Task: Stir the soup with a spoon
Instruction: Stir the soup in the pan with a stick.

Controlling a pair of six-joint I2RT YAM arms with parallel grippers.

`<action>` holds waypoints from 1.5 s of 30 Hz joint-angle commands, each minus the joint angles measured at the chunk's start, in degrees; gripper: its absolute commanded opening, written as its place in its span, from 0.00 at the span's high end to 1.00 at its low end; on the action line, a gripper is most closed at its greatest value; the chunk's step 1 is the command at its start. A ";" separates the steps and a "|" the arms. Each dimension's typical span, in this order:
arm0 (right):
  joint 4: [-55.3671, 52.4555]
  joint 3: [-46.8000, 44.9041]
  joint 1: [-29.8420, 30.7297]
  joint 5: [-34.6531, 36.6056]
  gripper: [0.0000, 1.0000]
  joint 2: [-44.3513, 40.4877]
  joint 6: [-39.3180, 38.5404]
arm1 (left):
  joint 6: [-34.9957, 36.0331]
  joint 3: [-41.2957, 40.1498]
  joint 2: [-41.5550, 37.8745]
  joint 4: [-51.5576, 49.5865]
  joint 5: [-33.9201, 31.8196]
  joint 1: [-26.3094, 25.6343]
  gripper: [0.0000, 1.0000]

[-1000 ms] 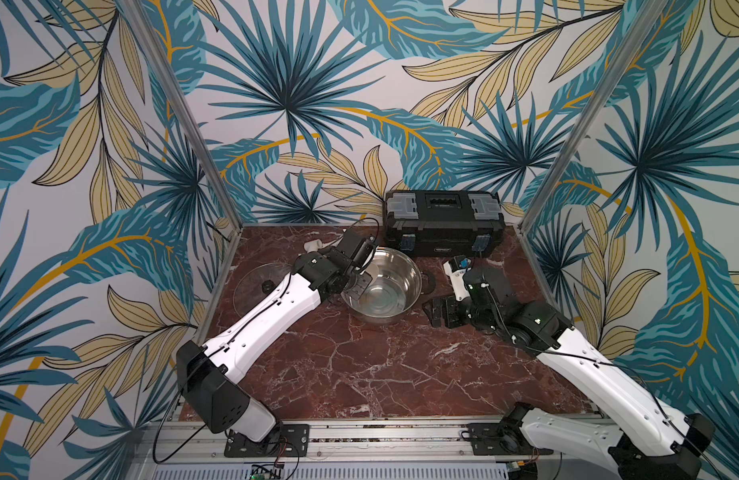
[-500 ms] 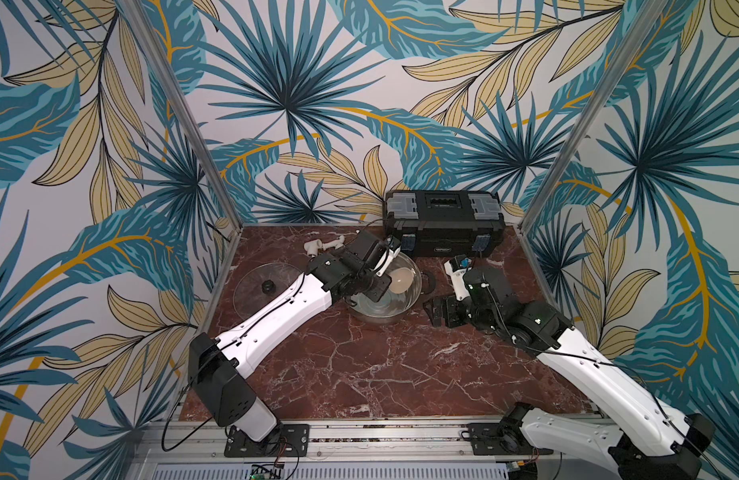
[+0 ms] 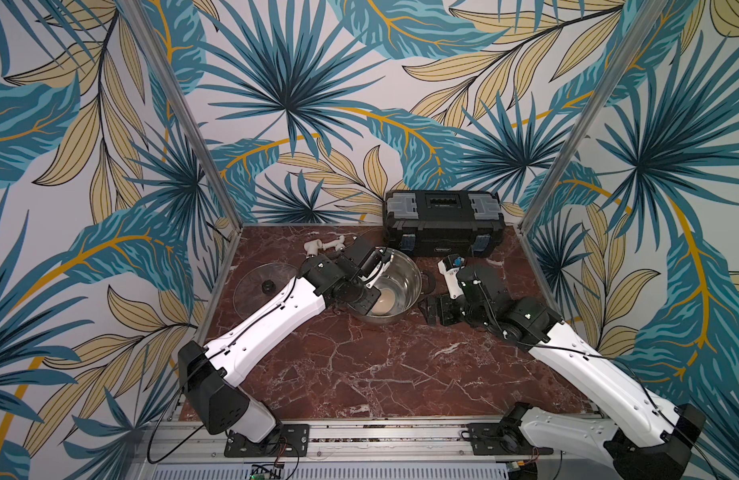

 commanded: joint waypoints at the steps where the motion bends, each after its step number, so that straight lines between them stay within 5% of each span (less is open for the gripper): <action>1: 1.41 -0.34 0.31 -0.97 0.01 0.16 0.37 | 0.64 3.94 -1.15 -3.32 -6.62 0.77 1.00; 11: 0.71 -1.27 0.33 -0.45 0.01 -1.04 0.65 | 3.24 6.61 2.04 3.81 -13.24 1.54 1.00; 21: -0.34 0.31 0.34 0.88 0.01 0.22 -1.92 | 1.73 7.24 4.99 11.66 -5.09 0.43 1.00; 32: 0.13 0.74 0.31 -1.98 0.00 1.74 -3.49 | 0.86 7.06 4.55 8.37 7.14 0.03 1.00; 45: 1.96 2.32 0.35 -5.59 0.01 4.65 -4.51 | 1.22 2.80 -0.63 -0.06 6.01 0.92 1.00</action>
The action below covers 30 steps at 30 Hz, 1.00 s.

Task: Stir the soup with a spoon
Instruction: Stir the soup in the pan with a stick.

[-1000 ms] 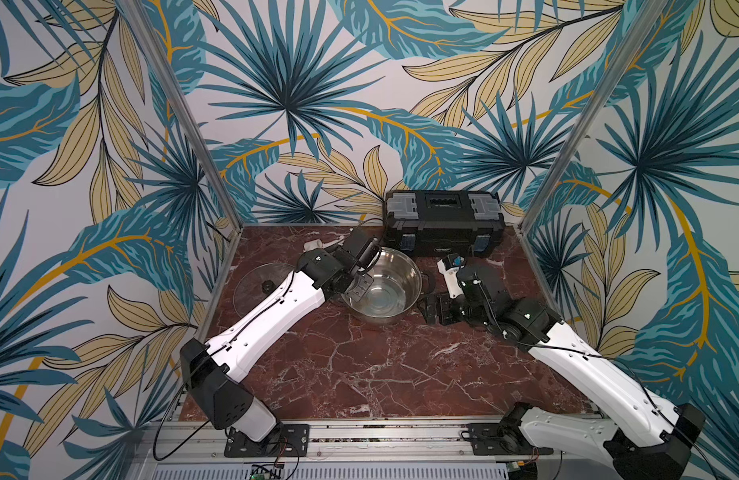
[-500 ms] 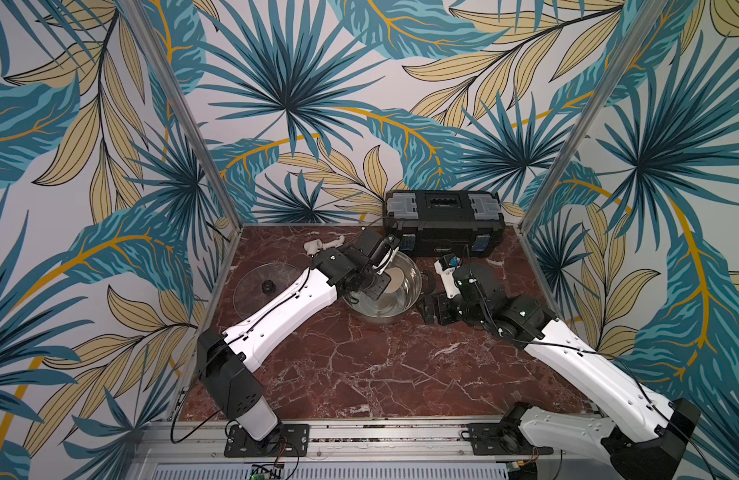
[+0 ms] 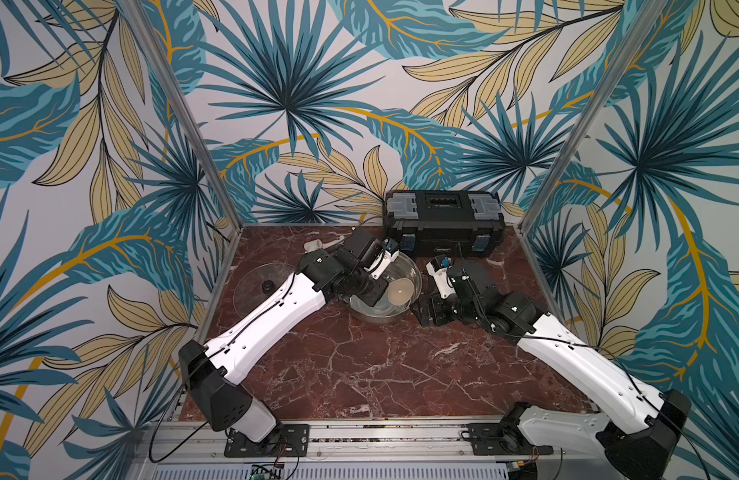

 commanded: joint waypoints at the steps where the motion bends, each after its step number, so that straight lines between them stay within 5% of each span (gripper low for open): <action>1: 1.18 1.27 0.32 -1.39 0.00 0.23 -0.98 | 0.21 -1.33 -1.43 -5.05 -1.94 0.67 1.00; 16: 0.80 0.47 0.34 -1.08 0.00 -0.79 -0.33 | 3.39 3.64 1.53 -8.01 -17.35 2.57 1.00; 30: 0.03 -0.73 0.35 1.02 0.01 -3.34 -0.57 | 2.54 0.94 2.25 8.38 -8.20 -0.30 1.00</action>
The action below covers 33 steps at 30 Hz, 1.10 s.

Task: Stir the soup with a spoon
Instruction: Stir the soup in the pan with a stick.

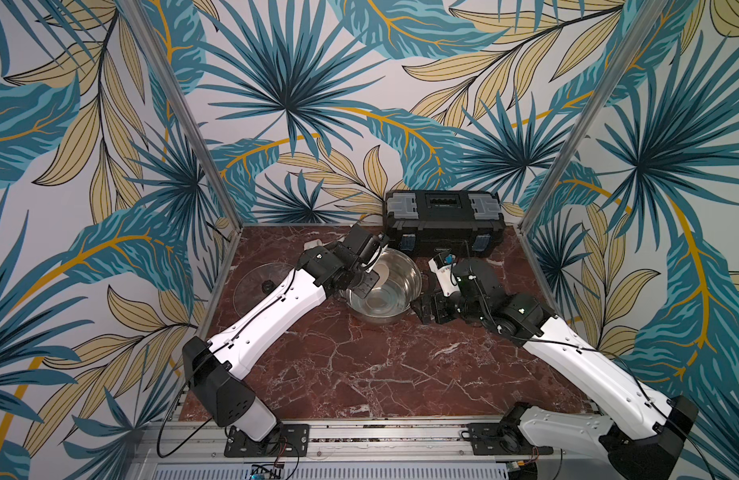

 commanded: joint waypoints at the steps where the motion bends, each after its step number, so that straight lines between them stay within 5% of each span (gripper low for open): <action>1: -0.70 -1.12 0.30 1.22 0.00 -1.12 -0.44 | -0.72 0.58 0.68 5.98 4.04 -1.36 1.00; 8: -1.27 -1.16 0.36 1.49 0.00 -1.57 -0.79 | -2.96 1.45 1.37 2.74 10.45 -1.63 1.00; 15: -0.67 -1.04 0.31 1.05 0.00 -1.25 -0.60 | -3.72 1.58 0.42 -6.32 10.17 -1.63 1.00; 26: 0.39 -2.11 0.30 0.18 0.01 -1.47 0.54 | -1.60 2.50 0.26 -14.33 -5.63 -0.90 1.00; 33: 0.22 -3.23 0.28 1.07 0.01 -2.88 0.63 | 0.04 2.12 1.55 -8.31 -11.01 -0.84 1.00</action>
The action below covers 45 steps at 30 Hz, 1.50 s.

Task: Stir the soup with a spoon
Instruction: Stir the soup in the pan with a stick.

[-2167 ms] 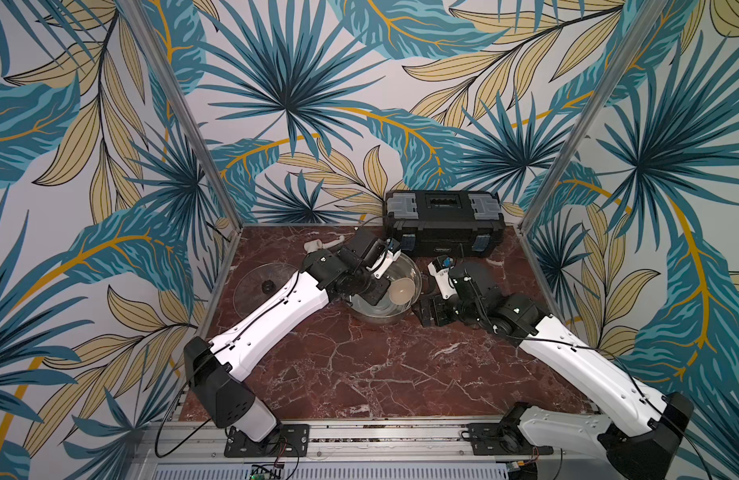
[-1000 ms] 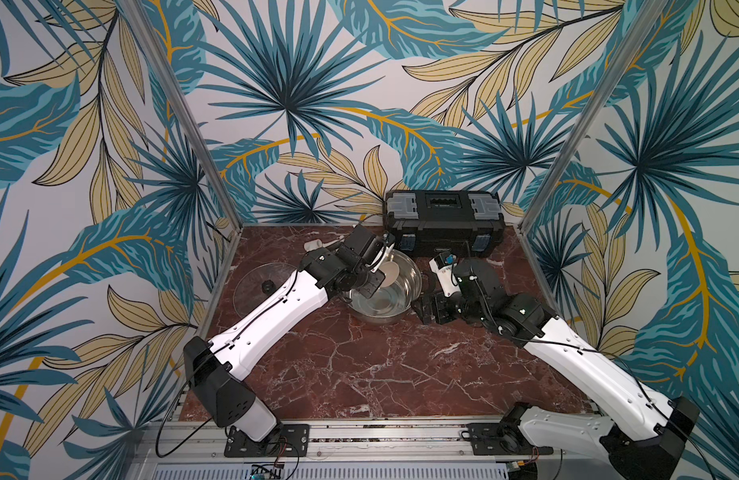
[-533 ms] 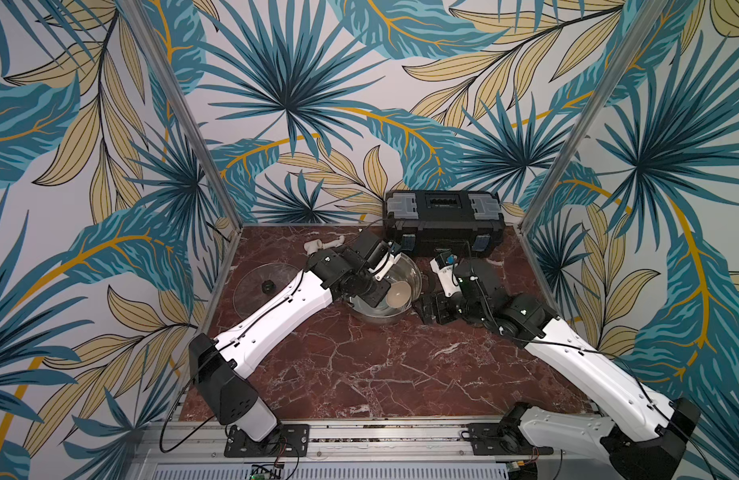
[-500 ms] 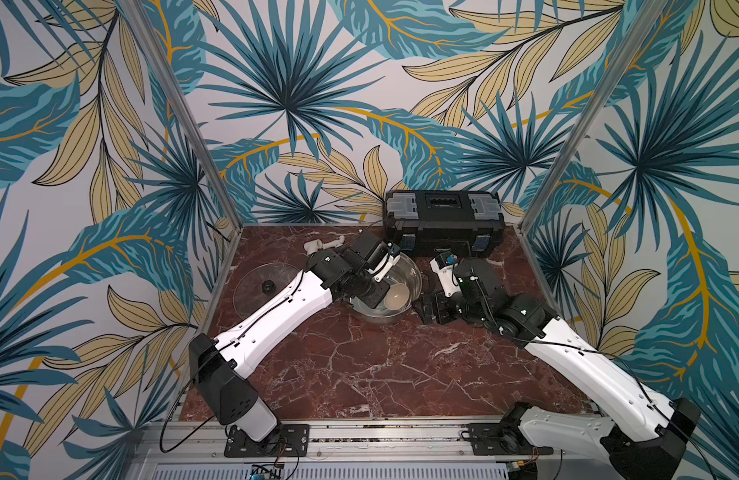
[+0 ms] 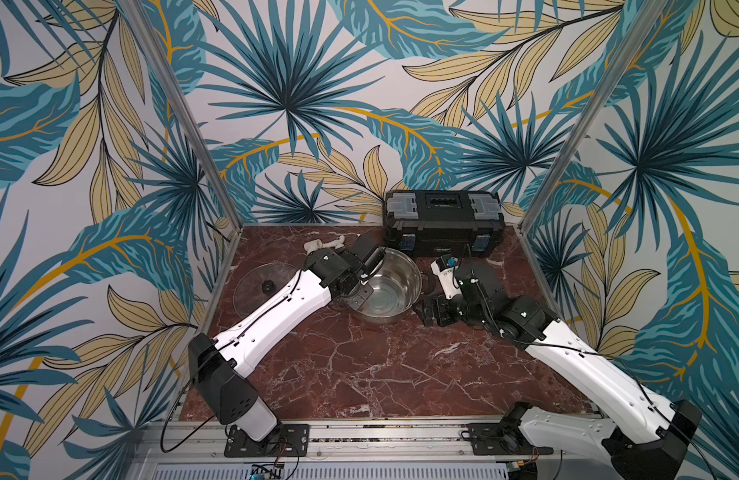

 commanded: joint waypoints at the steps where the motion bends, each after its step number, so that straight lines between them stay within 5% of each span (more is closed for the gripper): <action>1: 0.14 -1.53 0.30 0.62 0.00 -1.29 0.34 | 1.29 1.84 0.36 5.95 -3.93 0.13 1.00; 10: -0.22 -1.63 0.28 1.25 0.01 -1.92 0.19 | -0.61 1.83 1.93 17.42 -0.02 -3.33 1.00; 24: -1.02 -1.65 0.29 1.44 0.00 -2.47 -0.17 | -6.26 -0.73 -2.26 11.23 12.82 -3.93 1.00; 34: -0.40 -1.59 0.34 0.56 0.01 -1.80 0.13 | -4.50 -0.90 -2.84 0.79 2.05 -2.47 1.00; 45: -0.48 -2.05 0.32 0.73 0.00 -2.34 0.45 | -0.73 3.80 1.00 6.31 -7.03 -1.63 1.00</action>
